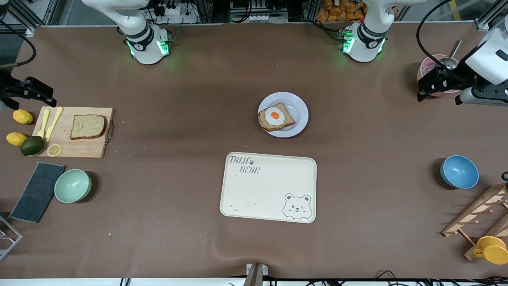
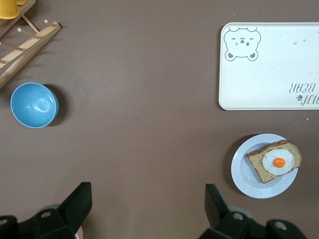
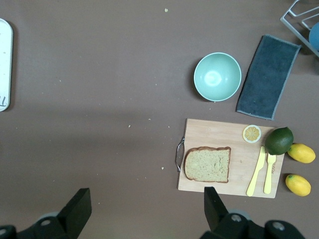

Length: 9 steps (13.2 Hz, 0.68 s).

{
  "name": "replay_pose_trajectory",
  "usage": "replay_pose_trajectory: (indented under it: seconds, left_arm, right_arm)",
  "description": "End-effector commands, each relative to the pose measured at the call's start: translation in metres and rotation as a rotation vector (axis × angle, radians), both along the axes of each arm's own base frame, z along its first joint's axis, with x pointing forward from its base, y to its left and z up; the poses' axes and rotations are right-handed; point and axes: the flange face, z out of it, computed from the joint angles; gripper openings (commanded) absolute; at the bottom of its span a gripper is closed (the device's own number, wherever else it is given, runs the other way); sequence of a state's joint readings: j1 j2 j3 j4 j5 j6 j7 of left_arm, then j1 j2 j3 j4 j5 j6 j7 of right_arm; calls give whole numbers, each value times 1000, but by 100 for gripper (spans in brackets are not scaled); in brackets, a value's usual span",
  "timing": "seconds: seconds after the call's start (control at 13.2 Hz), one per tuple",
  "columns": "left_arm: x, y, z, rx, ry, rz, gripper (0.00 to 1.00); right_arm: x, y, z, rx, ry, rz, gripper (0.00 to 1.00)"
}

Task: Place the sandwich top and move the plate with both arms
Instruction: 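Reach the right gripper toward the bread slice on the cutting board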

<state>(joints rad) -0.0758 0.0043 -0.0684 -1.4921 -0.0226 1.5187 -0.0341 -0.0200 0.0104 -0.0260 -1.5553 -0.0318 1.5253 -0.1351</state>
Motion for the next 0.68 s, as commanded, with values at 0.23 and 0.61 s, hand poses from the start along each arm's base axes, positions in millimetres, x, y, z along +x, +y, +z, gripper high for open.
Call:
replay_pose_trajectory:
  seconds: [0.23,0.61]
  left_arm:
    - [-4,2,9,10,-4,8,100]
    - [-5,-1,8,9,0,11,100]
  right_arm:
    - [26,-10,-50,-11,94,-26,100]
    - [46,-61,-120,-11,212,-48,100]
